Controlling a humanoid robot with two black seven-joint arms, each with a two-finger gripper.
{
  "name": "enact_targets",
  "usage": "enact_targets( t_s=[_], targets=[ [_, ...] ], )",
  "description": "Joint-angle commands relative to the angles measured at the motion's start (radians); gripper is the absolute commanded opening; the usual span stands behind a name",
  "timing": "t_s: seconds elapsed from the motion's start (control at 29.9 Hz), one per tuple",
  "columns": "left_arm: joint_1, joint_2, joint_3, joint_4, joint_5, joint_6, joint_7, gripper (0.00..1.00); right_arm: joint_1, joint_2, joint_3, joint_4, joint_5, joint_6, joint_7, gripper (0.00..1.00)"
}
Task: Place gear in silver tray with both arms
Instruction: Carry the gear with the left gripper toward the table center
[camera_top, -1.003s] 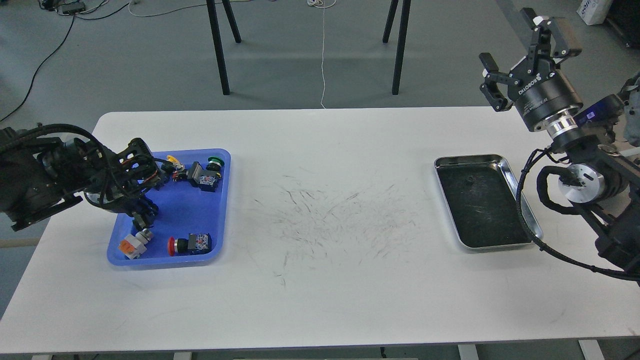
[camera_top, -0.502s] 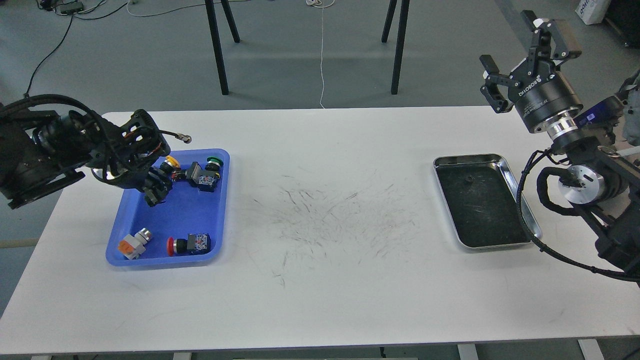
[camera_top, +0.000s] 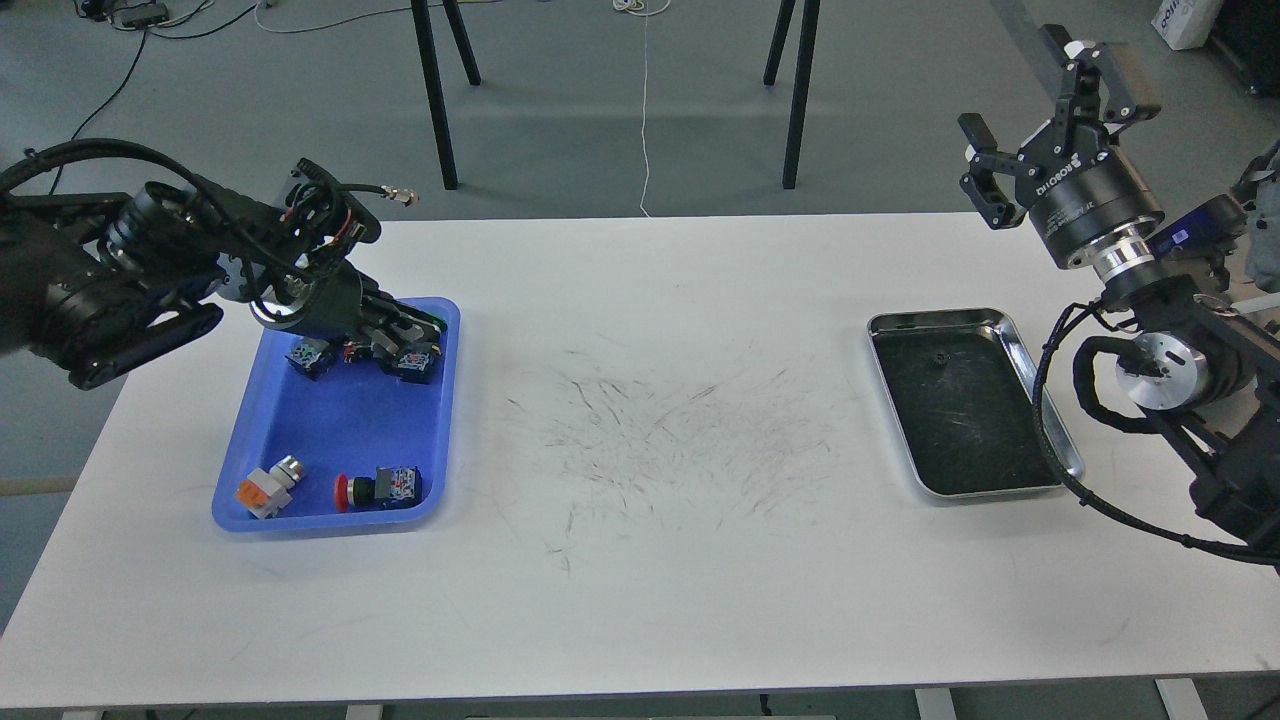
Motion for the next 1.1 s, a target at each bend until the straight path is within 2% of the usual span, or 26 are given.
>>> enact_targets(
  t_s=[0.0,0.17,0.6,1.07],
  targets=[
    [0.004,-0.037,-0.034,-0.036,-0.061,-0.003,-0.001,0.23,0.000,-0.001,-0.005,0.000,0.000,0.003,0.000,0.98],
    [0.047,-0.076,-0.086,-0.079,-0.147,-0.003,-0.001,0.24,-0.005,0.001,-0.012,-0.003,-0.002,0.004,0.000,0.98],
    [0.177,-0.234,-0.222,-0.086,-0.150,0.000,-0.001,0.24,-0.006,0.010,-0.025,-0.006,-0.005,0.001,0.000,0.98],
    [0.185,-0.442,-0.229,-0.004,-0.156,0.013,-0.001,0.25,-0.014,0.013,-0.025,-0.023,-0.006,0.001,0.000,0.98]
  ],
)
